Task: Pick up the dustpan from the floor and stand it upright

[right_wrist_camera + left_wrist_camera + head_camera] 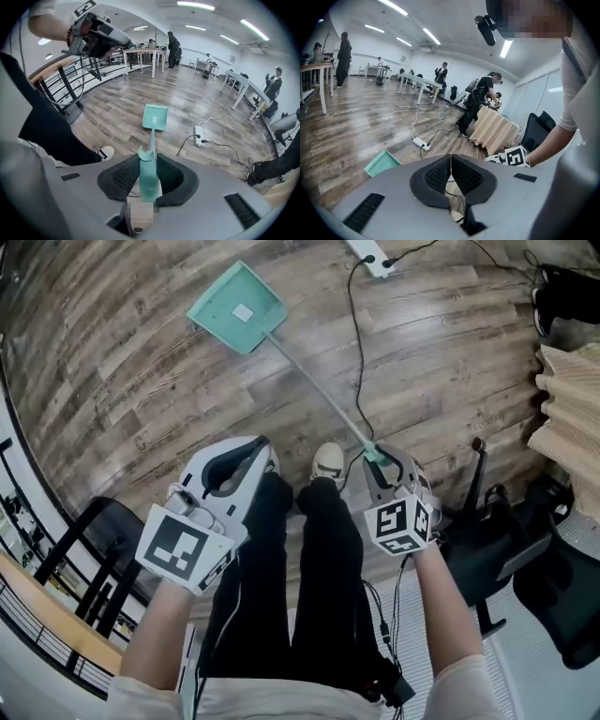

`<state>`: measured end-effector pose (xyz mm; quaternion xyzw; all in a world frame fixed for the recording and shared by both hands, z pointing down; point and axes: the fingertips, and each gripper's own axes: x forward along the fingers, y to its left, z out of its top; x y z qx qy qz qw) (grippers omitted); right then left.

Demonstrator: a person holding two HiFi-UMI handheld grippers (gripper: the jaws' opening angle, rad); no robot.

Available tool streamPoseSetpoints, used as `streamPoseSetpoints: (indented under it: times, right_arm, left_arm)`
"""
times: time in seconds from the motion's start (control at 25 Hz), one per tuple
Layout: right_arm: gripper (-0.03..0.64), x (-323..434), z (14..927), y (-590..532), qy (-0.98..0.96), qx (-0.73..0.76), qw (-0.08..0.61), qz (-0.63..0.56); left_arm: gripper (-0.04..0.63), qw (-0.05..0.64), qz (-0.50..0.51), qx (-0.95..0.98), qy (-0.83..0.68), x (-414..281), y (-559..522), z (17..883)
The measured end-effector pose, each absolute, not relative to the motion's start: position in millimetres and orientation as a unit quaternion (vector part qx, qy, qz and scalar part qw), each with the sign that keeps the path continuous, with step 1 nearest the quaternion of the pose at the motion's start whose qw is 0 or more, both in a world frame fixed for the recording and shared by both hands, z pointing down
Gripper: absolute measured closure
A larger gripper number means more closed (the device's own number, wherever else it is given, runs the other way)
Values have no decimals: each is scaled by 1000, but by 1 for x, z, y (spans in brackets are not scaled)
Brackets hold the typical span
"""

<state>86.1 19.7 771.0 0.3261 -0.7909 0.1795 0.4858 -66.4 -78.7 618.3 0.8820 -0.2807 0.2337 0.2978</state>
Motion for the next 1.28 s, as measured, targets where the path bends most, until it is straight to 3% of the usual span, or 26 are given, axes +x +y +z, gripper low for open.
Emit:
streamPoseSetpoints:
  times: [0.6,1.0,1.28]
  right_arm:
    - [497,75,626,-8,-774,316,504,218]
    - [499,84,616,-18,-744,285,542,267]
    - [497,80,620,-18,-735,290,526,316]
  left_arm:
    - [569,327,197,864,-329,-90,-47,499]
    - [569,358,181,851,-340,-101,-30,475]
    - [569,361,178,850,-340,-104,-28,474]
